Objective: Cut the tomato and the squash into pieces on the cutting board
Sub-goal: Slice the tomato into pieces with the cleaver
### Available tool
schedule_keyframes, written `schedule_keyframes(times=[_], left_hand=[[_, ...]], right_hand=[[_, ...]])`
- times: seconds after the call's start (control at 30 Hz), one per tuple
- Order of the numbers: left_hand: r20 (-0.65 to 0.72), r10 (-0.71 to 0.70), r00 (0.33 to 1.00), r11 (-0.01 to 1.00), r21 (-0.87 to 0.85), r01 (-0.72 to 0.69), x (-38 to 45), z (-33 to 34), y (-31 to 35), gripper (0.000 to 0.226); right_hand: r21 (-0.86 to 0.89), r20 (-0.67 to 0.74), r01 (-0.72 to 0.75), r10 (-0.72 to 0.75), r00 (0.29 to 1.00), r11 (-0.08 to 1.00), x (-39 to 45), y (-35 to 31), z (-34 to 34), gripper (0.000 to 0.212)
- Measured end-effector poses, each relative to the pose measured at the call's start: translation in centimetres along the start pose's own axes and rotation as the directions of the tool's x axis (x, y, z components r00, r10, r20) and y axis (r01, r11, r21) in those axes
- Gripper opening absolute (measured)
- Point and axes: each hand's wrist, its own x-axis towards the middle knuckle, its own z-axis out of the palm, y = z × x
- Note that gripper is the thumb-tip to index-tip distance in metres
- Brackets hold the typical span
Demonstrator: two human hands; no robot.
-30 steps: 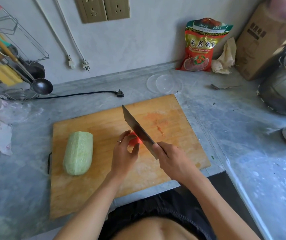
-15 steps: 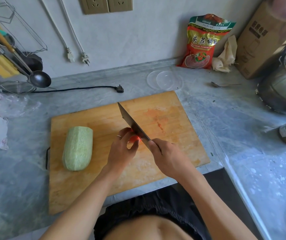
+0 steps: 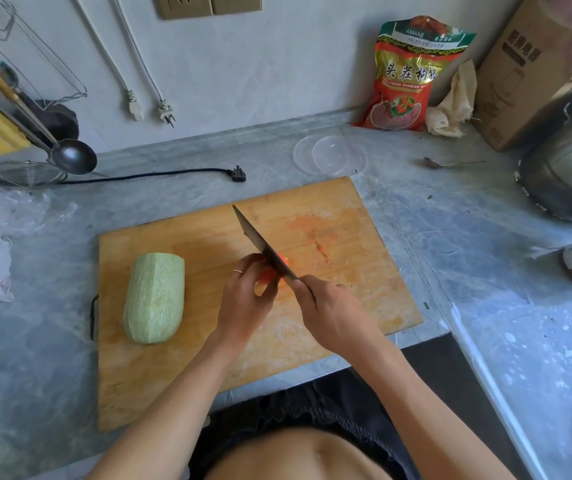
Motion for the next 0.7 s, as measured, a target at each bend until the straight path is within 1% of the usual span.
schedule_keyframes(times=[0.23, 0.33, 0.5, 0.6, 0.7], left_hand=[[-0.041, -0.064, 0.997, 0.992, -0.109, 0.059, 0.2, -0.5, 1.2, 0.030], [-0.023, -0.056, 0.998, 0.993, -0.110, 0.054, 0.2, -0.5, 1.0, 0.020], [0.007, -0.027, 1.000, 0.990, -0.136, 0.028, 0.4, -0.2, 0.6, 0.018], [0.020, -0.098, 0.995, 0.983, -0.151, 0.100, 0.2, -0.2, -0.2, 0.017], [0.017, -0.141, 0.990, 0.972, -0.186, 0.142, 0.5, -0.3, -0.1, 0.016]], right_hand=[[-0.047, 0.035, 0.011, -0.009, 0.999, 0.999, -0.5, 0.9, 0.1, 0.037], [-0.020, 0.032, -0.006, 0.006, 0.999, 1.000, -0.5, 1.4, 0.0, 0.037], [-0.023, 0.031, -0.022, 0.023, 0.999, 0.999, 1.5, 1.2, 1.3, 0.036], [-0.036, 0.046, -0.028, 0.030, 0.999, 0.999, 2.4, 1.3, 2.1, 0.036], [-0.026, 0.048, -0.013, 0.015, 0.999, 1.000, 2.0, 1.7, 1.9, 0.035]])
